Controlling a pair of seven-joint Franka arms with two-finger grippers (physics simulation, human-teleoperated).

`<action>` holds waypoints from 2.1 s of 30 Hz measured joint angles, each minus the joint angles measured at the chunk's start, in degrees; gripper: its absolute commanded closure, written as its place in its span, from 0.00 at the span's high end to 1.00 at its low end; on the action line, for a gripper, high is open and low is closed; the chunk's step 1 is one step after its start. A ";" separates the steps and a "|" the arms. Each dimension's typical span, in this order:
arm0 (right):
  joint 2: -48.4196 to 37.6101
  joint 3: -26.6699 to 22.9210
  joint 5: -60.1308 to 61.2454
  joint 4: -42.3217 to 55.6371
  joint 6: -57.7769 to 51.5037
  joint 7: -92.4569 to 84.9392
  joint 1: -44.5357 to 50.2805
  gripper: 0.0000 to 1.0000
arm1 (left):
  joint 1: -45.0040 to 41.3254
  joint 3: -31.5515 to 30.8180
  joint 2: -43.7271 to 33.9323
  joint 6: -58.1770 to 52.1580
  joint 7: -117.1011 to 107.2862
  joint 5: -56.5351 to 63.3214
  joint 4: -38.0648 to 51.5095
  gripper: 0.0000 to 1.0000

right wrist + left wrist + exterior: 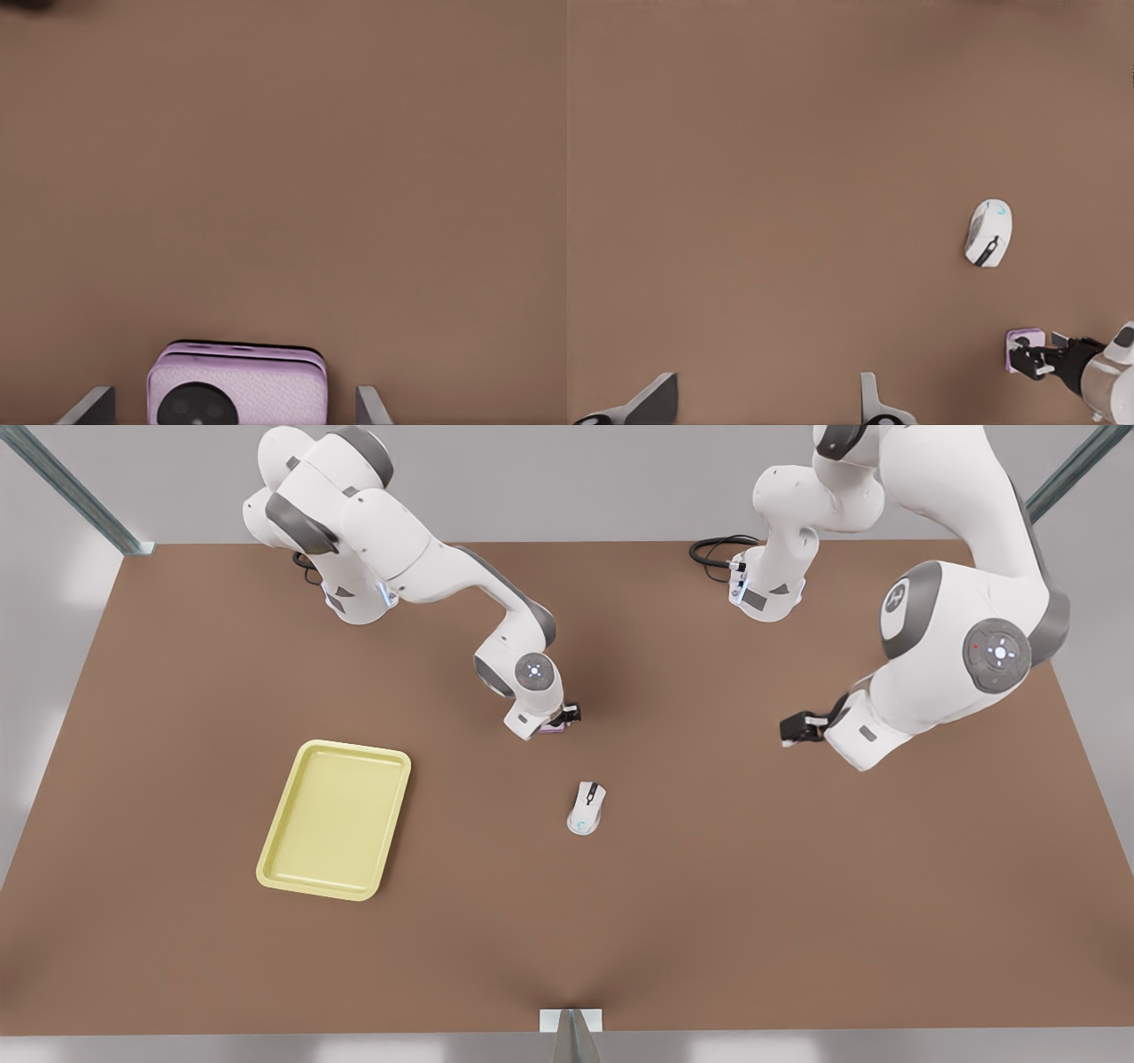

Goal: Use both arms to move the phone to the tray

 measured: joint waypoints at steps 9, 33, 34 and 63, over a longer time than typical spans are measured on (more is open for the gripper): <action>0.59 -0.11 -0.28 -0.82 0.28 0.72 1.04 1.00 | -0.06 0.01 0.02 2.38 1.41 1.34 -0.03 1.00; 1.36 -0.20 -2.38 -0.30 0.55 1.60 1.36 0.76 | -0.05 -0.06 0.71 3.31 2.93 1.55 0.15 1.00; 1.27 -0.20 -2.38 0.14 0.52 1.56 1.31 0.76 | -0.06 -0.06 0.72 3.33 2.95 1.55 0.15 1.00; -2.12 -3.48 -2.64 5.83 -7.57 -33.82 -44.68 1.00 | -0.05 -0.01 1.17 3.42 3.10 2.73 0.38 1.00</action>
